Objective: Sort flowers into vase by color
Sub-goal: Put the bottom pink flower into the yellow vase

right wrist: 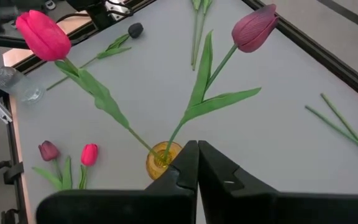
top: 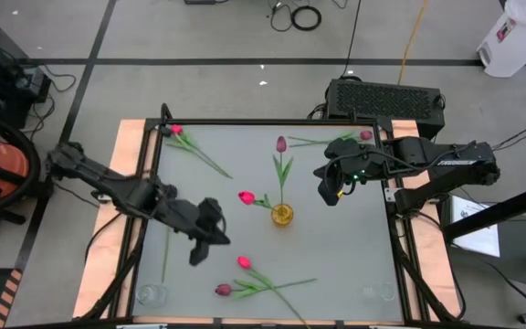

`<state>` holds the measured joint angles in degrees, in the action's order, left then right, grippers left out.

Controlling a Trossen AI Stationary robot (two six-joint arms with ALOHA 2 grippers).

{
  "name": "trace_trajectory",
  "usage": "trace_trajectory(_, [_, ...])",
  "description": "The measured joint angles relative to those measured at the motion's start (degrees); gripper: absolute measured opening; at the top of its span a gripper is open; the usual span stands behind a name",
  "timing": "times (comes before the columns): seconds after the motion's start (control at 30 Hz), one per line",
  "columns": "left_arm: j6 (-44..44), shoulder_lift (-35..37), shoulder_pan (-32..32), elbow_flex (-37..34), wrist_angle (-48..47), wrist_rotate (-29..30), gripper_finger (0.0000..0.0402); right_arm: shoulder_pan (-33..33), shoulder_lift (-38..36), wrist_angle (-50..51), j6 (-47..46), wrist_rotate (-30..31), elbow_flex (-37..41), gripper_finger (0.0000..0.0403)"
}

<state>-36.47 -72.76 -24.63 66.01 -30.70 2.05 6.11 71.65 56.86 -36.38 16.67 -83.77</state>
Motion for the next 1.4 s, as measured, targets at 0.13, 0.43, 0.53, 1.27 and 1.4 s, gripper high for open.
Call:
trace_trajectory(0.13, [1.8, -4.4, -2.0, 0.0, 0.7, 0.0, 0.0002, 0.0, 0.0, 0.0, -0.3, 0.0, 0.0, 0.0000])
trace_trajectory(0.43, [4.4, -11.6, -3.0, 0.0, 9.5, 0.1, 0.0010, 0.0, 0.0, -0.2, -1.5, 0.1, 0.0, 0.0000])
trace_trajectory(0.53, [4.4, -13.3, -2.9, 0.0, 10.6, 0.1, 0.0028, 0.0, 0.0, -0.2, -2.0, 0.1, 0.0, 0.0000])
trace_trajectory(1.27, [5.6, -24.8, -2.4, 0.0, 10.3, -3.5, 0.0061, 0.0, 0.0, -0.5, -0.4, 1.5, 0.0, 0.0000])
trace_trajectory(1.4, [7.5, -25.8, -1.3, 0.0, 10.7, -4.6, 0.0061, 0.0, 0.0, -0.5, -0.3, 1.5, 0.0, 0.0000])
